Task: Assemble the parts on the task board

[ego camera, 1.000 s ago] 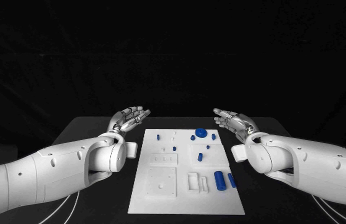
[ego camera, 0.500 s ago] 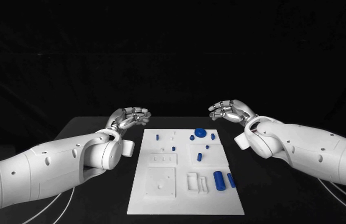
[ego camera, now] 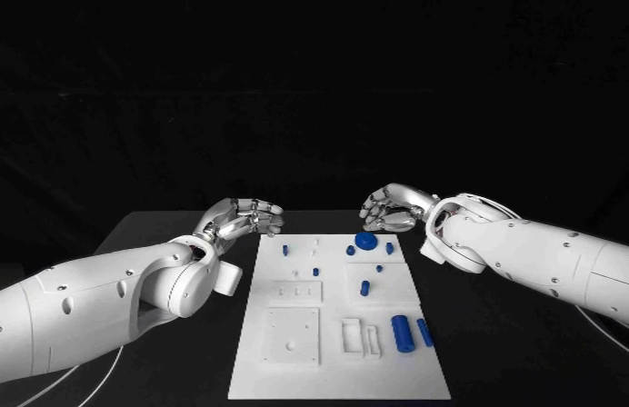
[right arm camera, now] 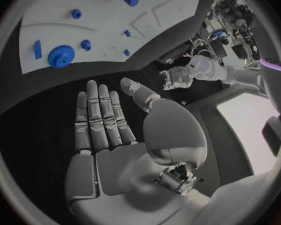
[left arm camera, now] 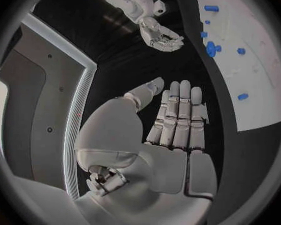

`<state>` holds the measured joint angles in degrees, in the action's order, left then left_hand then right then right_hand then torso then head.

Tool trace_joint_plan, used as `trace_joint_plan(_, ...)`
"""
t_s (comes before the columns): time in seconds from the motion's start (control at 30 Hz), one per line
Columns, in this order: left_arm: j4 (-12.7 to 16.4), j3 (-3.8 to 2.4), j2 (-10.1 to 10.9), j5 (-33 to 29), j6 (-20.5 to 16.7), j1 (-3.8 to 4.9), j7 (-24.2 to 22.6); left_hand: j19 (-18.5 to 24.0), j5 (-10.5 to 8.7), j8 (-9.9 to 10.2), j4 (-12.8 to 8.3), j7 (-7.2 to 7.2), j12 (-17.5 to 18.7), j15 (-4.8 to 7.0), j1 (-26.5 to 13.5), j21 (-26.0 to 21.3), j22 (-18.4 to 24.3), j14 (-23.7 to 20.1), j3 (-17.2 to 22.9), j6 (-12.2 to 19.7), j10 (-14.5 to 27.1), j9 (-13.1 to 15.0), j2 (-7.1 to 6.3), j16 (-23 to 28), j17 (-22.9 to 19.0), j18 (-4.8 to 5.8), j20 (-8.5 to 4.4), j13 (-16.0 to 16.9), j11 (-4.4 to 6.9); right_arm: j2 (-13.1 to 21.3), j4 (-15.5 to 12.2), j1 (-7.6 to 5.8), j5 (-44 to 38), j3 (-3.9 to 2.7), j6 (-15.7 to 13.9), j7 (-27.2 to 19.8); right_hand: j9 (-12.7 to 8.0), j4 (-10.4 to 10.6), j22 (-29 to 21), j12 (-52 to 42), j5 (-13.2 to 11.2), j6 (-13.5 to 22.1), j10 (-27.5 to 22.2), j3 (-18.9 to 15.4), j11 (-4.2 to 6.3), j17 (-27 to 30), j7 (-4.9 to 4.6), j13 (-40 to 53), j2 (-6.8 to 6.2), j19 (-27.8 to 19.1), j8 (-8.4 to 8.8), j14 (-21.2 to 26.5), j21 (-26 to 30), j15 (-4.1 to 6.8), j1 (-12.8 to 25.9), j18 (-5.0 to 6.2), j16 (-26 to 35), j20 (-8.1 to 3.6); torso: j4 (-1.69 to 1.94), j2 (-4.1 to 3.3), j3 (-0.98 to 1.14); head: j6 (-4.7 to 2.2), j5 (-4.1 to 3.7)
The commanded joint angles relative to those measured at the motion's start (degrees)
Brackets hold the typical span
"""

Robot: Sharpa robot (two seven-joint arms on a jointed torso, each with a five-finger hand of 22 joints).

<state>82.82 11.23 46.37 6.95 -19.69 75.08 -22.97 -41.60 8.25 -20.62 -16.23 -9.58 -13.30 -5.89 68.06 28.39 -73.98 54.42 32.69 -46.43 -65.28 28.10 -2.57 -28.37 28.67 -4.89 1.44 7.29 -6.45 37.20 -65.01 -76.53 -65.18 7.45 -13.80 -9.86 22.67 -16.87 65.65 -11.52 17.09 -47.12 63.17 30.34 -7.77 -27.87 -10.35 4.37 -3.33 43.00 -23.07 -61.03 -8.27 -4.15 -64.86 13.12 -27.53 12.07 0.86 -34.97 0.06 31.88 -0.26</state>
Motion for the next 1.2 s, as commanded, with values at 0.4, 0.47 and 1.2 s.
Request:
trace_joint_plan(0.4, 3.0, -0.67, 1.8, 8.8, 4.5, 1.74, 0.0, 1.5, -1.09, 1.7, -0.1, -0.89, 2.9, -1.10, -2.3, -0.9, 0.1, -1.6, 0.2, 1.3, 2.9, -0.8, -1.30, 2.1, -0.6, 1.40, -0.16, -1.3, -1.74, -1.6, -0.5, -1.79, -25.8, -0.21, 5.2, 8.9, 0.9, -0.1, 2.2, 1.5, 0.4, -2.9, 3.8, -5.5, 2.59, -14.0, 1.18, 0.3, -2.49, 29.1, 0.44, -18.3, -11.3, 5.48, 0.0, 1.88, -24.9, -9.61, 2.37, -3.79, 0.71, -1.68, -1.48)
trace_joint_plan(0.47, 3.4, -1.40, 1.8, 8.8, 4.5, 1.75, 0.0, 1.6, -1.11, 1.7, -0.1, -0.93, 3.0, -1.11, -2.3, -0.9, 0.1, -1.6, 0.2, 1.3, 2.9, -0.8, -1.34, 2.1, -0.6, 1.42, -0.16, -1.3, -1.78, -1.5, -0.9, -1.79, -26.7, -0.21, 5.4, 9.5, 0.9, 0.0, 2.9, 2.3, 0.3, -2.8, 3.4, -6.0, 2.36, -15.3, 1.33, 0.1, -2.67, 29.9, 0.85, -17.7, -11.9, 5.27, 0.1, 1.88, -27.7, -10.09, 2.46, -4.12, 0.76, -1.98, -1.65)
trace_joint_plan(1.2, 5.9, -2.26, 3.1, 5.2, 4.8, 2.28, 0.0, 1.7, -1.46, 2.1, 0.0, -1.21, 3.7, -1.16, -2.8, -0.9, 0.1, -1.6, 0.2, 1.6, 3.2, -1.0, -1.65, 2.5, -0.6, 1.48, -0.13, -1.6, -2.06, -2.8, 0.0, -1.77, -28.7, -0.20, 3.7, 10.9, 1.0, 0.1, 5.0, 5.0, -0.2, -2.7, 3.0, -5.6, 1.78, -16.8, 1.21, -0.3, -3.09, 32.4, 2.38, -15.7, -13.1, 4.68, -0.4, 1.88, -36.3, -11.36, 3.17, -6.44, 1.24, -3.36, -2.82)
